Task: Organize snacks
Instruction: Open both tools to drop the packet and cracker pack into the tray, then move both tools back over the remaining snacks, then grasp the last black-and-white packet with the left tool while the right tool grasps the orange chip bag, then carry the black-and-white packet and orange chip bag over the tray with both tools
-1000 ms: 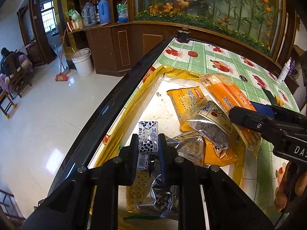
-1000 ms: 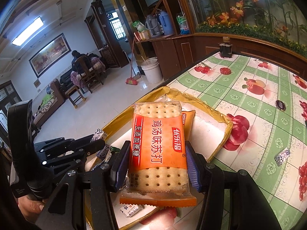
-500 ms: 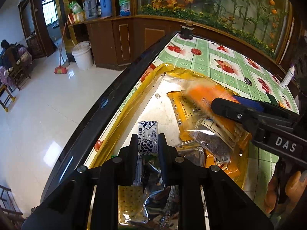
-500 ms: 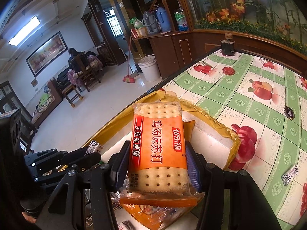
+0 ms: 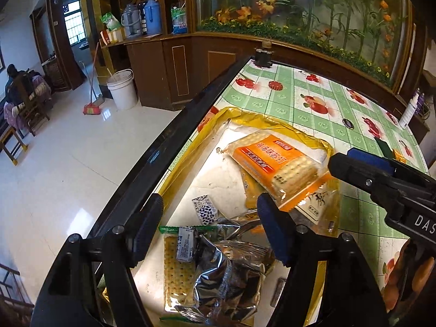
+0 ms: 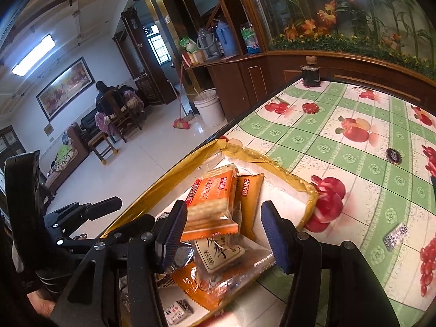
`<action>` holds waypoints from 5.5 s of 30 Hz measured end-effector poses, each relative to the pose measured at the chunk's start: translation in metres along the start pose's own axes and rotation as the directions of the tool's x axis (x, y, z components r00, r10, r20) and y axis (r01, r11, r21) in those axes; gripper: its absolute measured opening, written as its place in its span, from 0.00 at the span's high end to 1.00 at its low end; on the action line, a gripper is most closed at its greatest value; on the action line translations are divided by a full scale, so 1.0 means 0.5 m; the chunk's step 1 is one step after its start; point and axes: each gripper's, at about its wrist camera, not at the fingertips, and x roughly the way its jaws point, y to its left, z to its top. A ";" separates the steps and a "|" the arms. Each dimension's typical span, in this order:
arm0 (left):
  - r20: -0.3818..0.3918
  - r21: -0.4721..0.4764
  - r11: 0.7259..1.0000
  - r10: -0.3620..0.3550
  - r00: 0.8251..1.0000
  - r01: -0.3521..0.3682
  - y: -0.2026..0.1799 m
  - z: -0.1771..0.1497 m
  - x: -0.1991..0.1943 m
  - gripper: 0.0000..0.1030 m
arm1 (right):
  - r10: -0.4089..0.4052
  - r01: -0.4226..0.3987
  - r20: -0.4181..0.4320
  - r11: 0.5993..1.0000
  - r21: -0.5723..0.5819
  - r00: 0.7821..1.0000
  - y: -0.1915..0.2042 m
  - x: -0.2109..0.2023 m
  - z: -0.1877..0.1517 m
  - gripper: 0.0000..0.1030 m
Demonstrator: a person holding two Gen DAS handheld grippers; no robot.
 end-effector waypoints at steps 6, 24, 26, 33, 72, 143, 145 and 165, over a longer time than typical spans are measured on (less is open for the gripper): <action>0.009 0.013 1.000 -0.010 1.000 0.010 -0.016 0.003 -0.018 0.31 | -0.017 0.016 0.029 1.000 0.027 0.999 -0.023 -0.052 -0.016 0.41; -0.017 0.139 0.985 -0.106 0.994 0.107 -0.176 -0.007 -0.040 0.29 | -0.190 0.177 0.054 0.966 0.186 0.980 -0.201 -0.249 -0.141 0.19; -0.025 0.169 0.979 -0.115 0.993 0.118 -0.209 -0.011 -0.039 0.29 | -0.217 0.203 0.050 0.958 0.203 0.975 -0.228 -0.274 -0.160 0.18; -0.053 0.261 0.952 -0.149 0.987 0.158 -0.311 -0.018 -0.030 0.29 | -0.285 0.263 0.045 0.927 0.267 0.958 -0.303 -0.345 -0.211 0.18; -0.156 0.373 0.897 -0.189 0.969 0.235 -0.540 0.048 0.198 0.29 | -0.468 0.468 -0.072 0.835 0.291 0.881 -0.581 -0.241 -0.118 0.17; 0.125 0.162 0.981 -0.132 0.983 0.111 -0.147 -0.017 -0.120 0.84 | -0.081 0.057 0.136 0.983 0.173 0.987 -0.067 -0.293 -0.128 0.59; 0.126 0.148 0.984 -0.122 0.984 0.103 -0.129 -0.017 -0.118 0.84 | -0.072 0.051 0.129 0.985 0.163 0.989 -0.057 -0.280 -0.124 0.59; 0.044 0.036 0.995 -0.090 0.995 0.089 -0.022 -0.017 -0.046 0.84 | -0.024 0.020 0.036 0.995 0.094 0.999 -0.023 -0.096 -0.045 0.59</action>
